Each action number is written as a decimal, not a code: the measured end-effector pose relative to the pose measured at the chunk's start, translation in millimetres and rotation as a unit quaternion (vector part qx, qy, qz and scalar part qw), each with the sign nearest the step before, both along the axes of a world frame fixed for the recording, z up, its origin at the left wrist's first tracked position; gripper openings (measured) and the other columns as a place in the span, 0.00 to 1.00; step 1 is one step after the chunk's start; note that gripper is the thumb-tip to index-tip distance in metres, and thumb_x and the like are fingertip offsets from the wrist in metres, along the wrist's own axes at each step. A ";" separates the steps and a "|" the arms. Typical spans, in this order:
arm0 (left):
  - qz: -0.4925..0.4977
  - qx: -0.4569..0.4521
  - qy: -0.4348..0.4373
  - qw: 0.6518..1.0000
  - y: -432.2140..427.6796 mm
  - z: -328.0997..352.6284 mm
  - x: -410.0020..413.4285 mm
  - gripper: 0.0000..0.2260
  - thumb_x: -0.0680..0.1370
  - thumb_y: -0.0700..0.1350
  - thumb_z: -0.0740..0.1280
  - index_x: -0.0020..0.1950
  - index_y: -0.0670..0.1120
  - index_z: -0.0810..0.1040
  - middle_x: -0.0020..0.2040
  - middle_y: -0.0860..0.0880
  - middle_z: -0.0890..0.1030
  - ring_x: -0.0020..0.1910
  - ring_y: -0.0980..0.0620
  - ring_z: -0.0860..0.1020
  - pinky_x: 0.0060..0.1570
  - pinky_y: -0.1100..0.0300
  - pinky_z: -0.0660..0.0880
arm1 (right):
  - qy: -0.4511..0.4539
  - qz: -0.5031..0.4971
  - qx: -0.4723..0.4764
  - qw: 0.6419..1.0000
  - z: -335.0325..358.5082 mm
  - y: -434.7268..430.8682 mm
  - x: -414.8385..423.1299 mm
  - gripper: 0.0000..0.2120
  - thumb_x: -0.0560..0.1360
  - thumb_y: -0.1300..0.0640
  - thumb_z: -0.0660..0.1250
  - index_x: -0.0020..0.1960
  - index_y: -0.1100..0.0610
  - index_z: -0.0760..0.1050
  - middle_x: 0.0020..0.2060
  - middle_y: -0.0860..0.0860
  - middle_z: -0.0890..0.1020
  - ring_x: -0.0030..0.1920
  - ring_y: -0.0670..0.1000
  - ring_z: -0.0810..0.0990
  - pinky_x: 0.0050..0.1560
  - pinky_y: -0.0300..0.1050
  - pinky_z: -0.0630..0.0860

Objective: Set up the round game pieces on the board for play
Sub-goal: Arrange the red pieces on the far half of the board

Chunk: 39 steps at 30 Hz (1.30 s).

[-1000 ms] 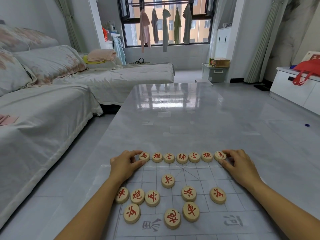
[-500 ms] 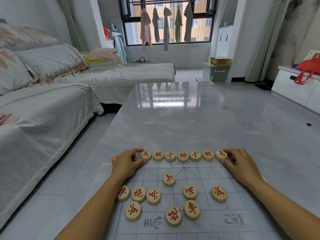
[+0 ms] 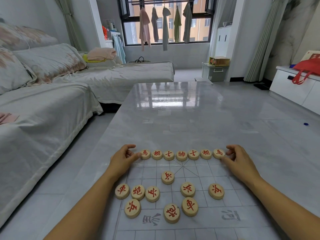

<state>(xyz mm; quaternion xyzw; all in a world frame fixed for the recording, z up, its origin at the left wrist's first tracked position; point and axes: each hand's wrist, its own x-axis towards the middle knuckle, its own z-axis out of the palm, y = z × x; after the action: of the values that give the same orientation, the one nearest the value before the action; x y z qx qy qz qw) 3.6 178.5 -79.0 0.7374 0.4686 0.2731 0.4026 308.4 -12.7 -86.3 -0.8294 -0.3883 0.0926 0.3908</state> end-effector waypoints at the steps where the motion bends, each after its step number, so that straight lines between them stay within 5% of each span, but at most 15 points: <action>1: -0.012 -0.017 -0.005 1.000 -1.3 3.8 -3.3 0.17 0.75 0.48 0.67 0.63 0.48 0.71 0.47 0.45 0.77 0.46 0.49 0.75 0.53 0.53 0.73 | 0.015 0.000 0.013 1.000 -0.5 -0.4 0.9 0.18 0.74 0.57 0.66 0.62 0.59 0.69 0.51 0.51 0.74 0.48 0.51 0.74 0.52 0.49 0.72; 8: 0.000 0.005 -0.021 1.000 -42.1 14.9 -43.4 0.07 0.76 0.45 0.66 0.52 0.54 0.74 0.45 0.49 0.77 0.45 0.52 0.76 0.41 0.64 0.71 | 0.102 0.011 0.078 0.992 1.3 -6.5 8.3 0.05 0.75 0.62 0.61 0.51 0.57 0.72 0.50 0.55 0.77 0.50 0.53 0.75 0.48 0.44 0.69; 11: -0.026 0.014 0.014 0.999 -69.3 4.5 -64.6 0.08 0.76 0.45 0.65 0.53 0.55 0.75 0.46 0.50 0.78 0.47 0.54 0.77 0.44 0.66 0.71 | 0.121 0.056 0.045 0.990 10.2 -10.8 10.3 0.06 0.76 0.63 0.60 0.50 0.56 0.74 0.52 0.54 0.76 0.49 0.49 0.74 0.45 0.40 0.69; 14: -0.048 0.022 0.020 0.998 -83.6 -0.9 -77.5 0.12 0.75 0.46 0.67 0.58 0.55 0.74 0.53 0.56 0.76 0.53 0.59 0.75 0.49 0.67 0.70 | 0.041 0.069 0.021 0.997 18.7 -20.4 -0.2 0.07 0.76 0.63 0.62 0.50 0.54 0.74 0.52 0.53 0.72 0.51 0.52 0.74 0.51 0.40 0.67; 16: -0.071 0.014 0.017 0.997 -89.1 -1.5 -81.6 0.14 0.75 0.46 0.68 0.59 0.57 0.73 0.56 0.59 0.75 0.55 0.61 0.74 0.51 0.68 0.70 | -0.001 0.123 0.029 0.992 25.9 -32.0 -20.4 0.09 0.75 0.63 0.64 0.47 0.49 0.74 0.49 0.50 0.73 0.47 0.48 0.74 0.46 0.35 0.68; 19: -0.094 0.036 0.015 0.995 -96.2 -3.9 -83.6 0.16 0.74 0.44 0.68 0.59 0.59 0.71 0.58 0.59 0.74 0.58 0.62 0.73 0.55 0.70 0.69 | -0.042 0.282 -0.054 0.957 35.2 -48.4 -63.7 0.10 0.74 0.56 0.67 0.49 0.40 0.73 0.47 0.43 0.74 0.46 0.40 0.74 0.44 0.30 0.70; 22: -0.077 0.066 -0.007 0.995 -101.1 -5.9 -83.0 0.16 0.74 0.43 0.69 0.58 0.58 0.72 0.57 0.58 0.76 0.57 0.60 0.75 0.53 0.71 0.70 | -0.092 0.366 -0.144 0.915 36.1 -51.8 -99.8 0.18 0.72 0.46 0.68 0.61 0.41 0.70 0.50 0.40 0.71 0.48 0.40 0.72 0.48 0.31 0.70; 26: -0.058 0.066 -0.010 0.996 -102.2 -5.3 -82.2 0.17 0.74 0.43 0.69 0.61 0.52 0.72 0.57 0.55 0.77 0.56 0.58 0.75 0.53 0.69 0.71 | -0.139 0.352 -0.168 0.910 37.1 -48.7 -118.5 0.24 0.73 0.46 0.67 0.67 0.45 0.66 0.54 0.44 0.70 0.50 0.42 0.70 0.53 0.35 0.70; 32: -0.062 0.109 0.023 0.992 -101.2 -6.5 -83.1 0.20 0.72 0.44 0.72 0.62 0.52 0.71 0.56 0.55 0.74 0.56 0.59 0.73 0.53 0.71 0.69 | -0.158 0.367 -0.158 0.903 33.0 -54.2 -116.9 0.20 0.72 0.47 0.67 0.63 0.43 0.69 0.53 0.41 0.70 0.51 0.41 0.69 0.51 0.32 0.70; 39: -0.107 0.168 0.102 0.975 -103.0 -5.1 -78.3 0.22 0.67 0.52 0.75 0.59 0.52 0.75 0.55 0.55 0.71 0.56 0.55 0.69 0.60 0.57 0.67 | -0.158 0.346 -0.162 0.910 33.8 -57.5 -114.2 0.17 0.70 0.45 0.70 0.56 0.44 0.69 0.47 0.39 0.70 0.48 0.40 0.69 0.46 0.31 0.67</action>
<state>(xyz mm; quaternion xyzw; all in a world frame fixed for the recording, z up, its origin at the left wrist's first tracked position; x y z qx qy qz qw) -74.7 75.5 -84.1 0.8642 0.3730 0.2266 0.2504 194.1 -70.1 -52.4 -0.6986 -0.6874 0.1516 0.1280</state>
